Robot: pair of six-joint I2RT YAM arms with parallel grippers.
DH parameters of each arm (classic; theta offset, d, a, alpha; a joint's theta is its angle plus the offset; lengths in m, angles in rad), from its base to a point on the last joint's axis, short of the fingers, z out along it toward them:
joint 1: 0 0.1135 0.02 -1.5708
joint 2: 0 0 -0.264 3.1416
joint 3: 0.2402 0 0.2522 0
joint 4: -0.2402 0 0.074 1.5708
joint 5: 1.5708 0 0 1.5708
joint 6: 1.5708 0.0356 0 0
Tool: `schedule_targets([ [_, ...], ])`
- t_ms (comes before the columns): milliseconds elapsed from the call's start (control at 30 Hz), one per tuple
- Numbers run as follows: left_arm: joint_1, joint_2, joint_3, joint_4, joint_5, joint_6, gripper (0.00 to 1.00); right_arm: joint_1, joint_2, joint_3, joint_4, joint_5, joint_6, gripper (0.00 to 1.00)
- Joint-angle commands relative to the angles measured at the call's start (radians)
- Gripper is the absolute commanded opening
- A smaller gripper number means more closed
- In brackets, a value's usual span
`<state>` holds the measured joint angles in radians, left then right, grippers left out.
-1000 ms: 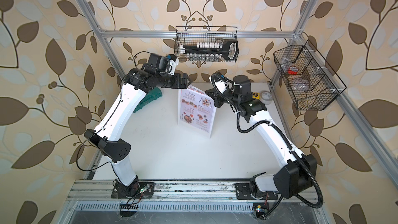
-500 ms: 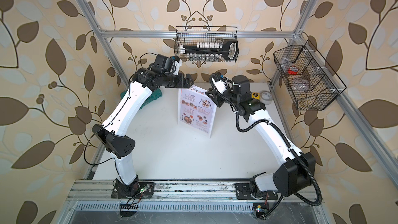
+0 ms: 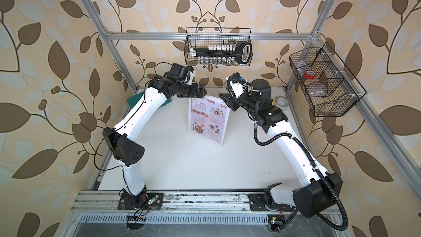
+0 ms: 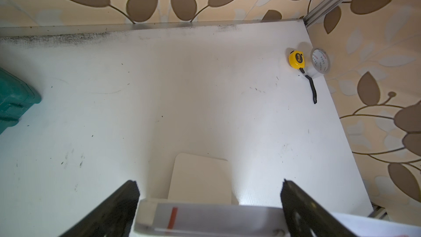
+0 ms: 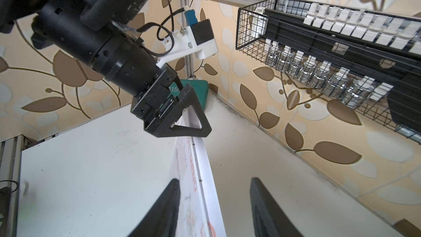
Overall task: Insert the menus into the narrow rack
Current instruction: Insert the menu into the narrow rack.
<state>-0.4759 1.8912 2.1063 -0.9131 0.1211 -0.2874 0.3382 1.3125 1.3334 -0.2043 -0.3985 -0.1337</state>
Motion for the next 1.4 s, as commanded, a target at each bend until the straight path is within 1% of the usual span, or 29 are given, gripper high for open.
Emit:
schedule_targets([
  [0,-0.015,-0.081,-0.043,-0.001,-0.027,0.015,0.99,0.0,0.006,0.001,0.01,0.035,0.01,0.51],
  [167,-0.018,-0.089,-0.051,-0.002,-0.02,0.012,0.99,0.0,0.006,0.006,0.012,0.059,0.008,0.52],
  [467,-0.018,-0.082,0.064,-0.021,0.013,0.017,0.99,0.001,0.043,0.029,0.001,0.082,0.02,0.52],
  [533,-0.018,-0.084,0.064,-0.022,0.02,0.012,0.99,0.001,0.063,0.056,-0.017,0.102,0.042,0.51],
  [633,-0.018,-0.09,0.05,-0.021,0.035,0.008,0.99,0.002,0.104,0.118,-0.046,0.155,0.12,0.5],
  [700,-0.018,-0.097,0.044,-0.019,0.035,0.008,0.99,0.008,0.132,0.165,-0.077,0.157,0.163,0.49],
  [767,-0.017,-0.108,0.038,-0.009,0.018,0.012,0.99,0.032,0.157,0.198,-0.111,0.173,0.173,0.48],
  [867,-0.011,-0.118,0.029,0.007,-0.005,0.023,0.99,0.077,0.174,0.203,-0.127,0.228,0.166,0.48],
  [1033,0.023,-0.108,0.034,0.002,0.007,0.015,0.99,0.123,0.211,0.23,-0.158,0.307,0.18,0.48],
  [1133,0.065,-0.124,0.018,0.011,0.017,0.01,0.99,0.151,0.243,0.274,-0.196,0.355,0.175,0.48],
  [1200,0.104,-0.142,-0.012,0.031,0.048,-0.01,0.99,0.164,0.27,0.304,-0.231,0.393,0.16,0.48],
  [1267,0.136,-0.168,-0.05,0.053,0.062,-0.021,0.99,0.166,0.292,0.327,-0.261,0.402,0.156,0.48],
  [1367,0.154,-0.199,-0.127,0.082,0.06,-0.024,0.99,0.169,0.298,0.326,-0.262,0.398,0.157,0.48],
])
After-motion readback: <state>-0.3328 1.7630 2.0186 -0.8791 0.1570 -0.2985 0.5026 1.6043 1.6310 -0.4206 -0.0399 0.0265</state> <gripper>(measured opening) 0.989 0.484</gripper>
